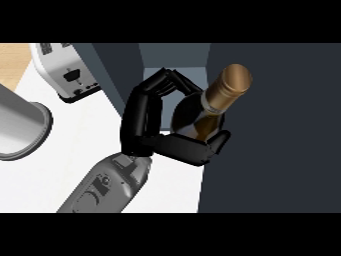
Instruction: Pick up the wine, place it into the cabinet and close the cabinet
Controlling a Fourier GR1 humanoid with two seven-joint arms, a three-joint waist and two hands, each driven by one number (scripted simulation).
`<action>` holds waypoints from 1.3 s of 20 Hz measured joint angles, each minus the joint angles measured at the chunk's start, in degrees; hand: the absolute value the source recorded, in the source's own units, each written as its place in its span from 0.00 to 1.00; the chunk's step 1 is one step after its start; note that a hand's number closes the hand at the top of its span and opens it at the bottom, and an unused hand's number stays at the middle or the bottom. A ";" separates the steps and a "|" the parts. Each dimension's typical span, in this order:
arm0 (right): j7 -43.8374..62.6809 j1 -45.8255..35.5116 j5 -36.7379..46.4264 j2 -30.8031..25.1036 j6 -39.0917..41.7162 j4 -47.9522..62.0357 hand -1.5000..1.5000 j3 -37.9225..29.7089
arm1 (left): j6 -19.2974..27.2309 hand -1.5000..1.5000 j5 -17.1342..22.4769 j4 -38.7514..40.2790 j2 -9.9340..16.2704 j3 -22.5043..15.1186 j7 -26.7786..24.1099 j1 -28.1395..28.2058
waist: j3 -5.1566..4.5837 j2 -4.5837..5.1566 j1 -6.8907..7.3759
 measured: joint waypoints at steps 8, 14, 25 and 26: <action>0.07 0.22 -0.42 -0.09 0.41 -0.06 0.00 -0.28 | 2.62 1.00 4.36 5.55 -0.01 -0.69 -5.24 -1.03 | -0.02 0.03 -0.08; 0.82 -0.45 -0.60 -0.23 0.13 0.01 0.00 -0.47 | 4.33 1.00 9.66 8.88 -0.02 -1.82 -11.67 -0.20 | -0.02 0.05 -0.11; 1.47 -1.52 -0.44 -0.11 -0.82 -0.14 0.00 0.19 | 4.34 1.00 8.76 18.81 0.08 -3.05 -19.43 0.48 | -0.02 0.01 0.01; 1.77 -2.31 -0.39 -0.28 -1.04 0.00 0.00 -0.11 | 3.56 1.00 8.53 19.20 0.24 -2.44 -20.17 0.98 | -0.02 0.01 0.12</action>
